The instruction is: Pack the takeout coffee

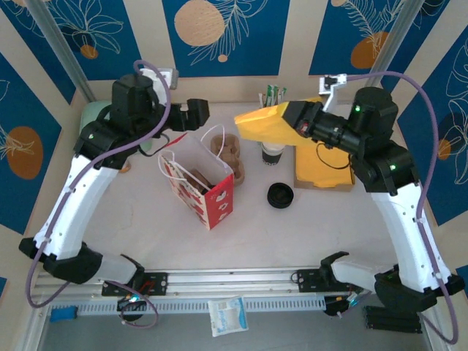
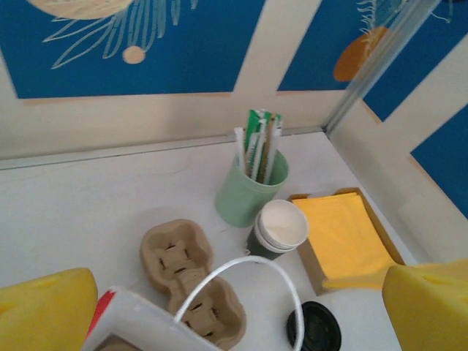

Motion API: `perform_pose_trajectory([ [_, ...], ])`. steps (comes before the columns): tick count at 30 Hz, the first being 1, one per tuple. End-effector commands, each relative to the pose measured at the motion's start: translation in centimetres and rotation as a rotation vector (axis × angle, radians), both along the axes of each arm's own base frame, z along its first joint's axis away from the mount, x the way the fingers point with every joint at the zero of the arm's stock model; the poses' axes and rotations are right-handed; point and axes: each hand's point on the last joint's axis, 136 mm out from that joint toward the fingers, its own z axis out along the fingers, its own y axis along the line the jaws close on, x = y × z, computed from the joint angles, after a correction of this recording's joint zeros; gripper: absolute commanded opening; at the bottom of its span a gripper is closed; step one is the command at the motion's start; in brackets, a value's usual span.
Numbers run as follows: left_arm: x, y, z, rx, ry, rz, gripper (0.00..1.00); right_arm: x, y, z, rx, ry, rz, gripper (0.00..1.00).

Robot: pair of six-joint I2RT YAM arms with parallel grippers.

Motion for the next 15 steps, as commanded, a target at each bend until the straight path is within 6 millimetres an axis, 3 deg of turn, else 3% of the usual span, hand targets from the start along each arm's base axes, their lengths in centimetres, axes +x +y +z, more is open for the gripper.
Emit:
perform_pose_trajectory([
  [1,-0.1,2.5,-0.2,-0.007,-0.004,0.074,0.99,0.1,2.1,1.9,0.018,-0.052,-0.02,0.0],
  [9,-1.4,7.8,-0.3,-0.032,-0.017,0.211,0.99,-2.1,9.7,3.4,0.032,-0.101,0.083,0.0],
  [15,-2.6,10.4,-0.2,-0.049,-0.031,0.276,0.99,-2.7,13.7,3.1,0.054,-0.094,0.1,0.0],
])
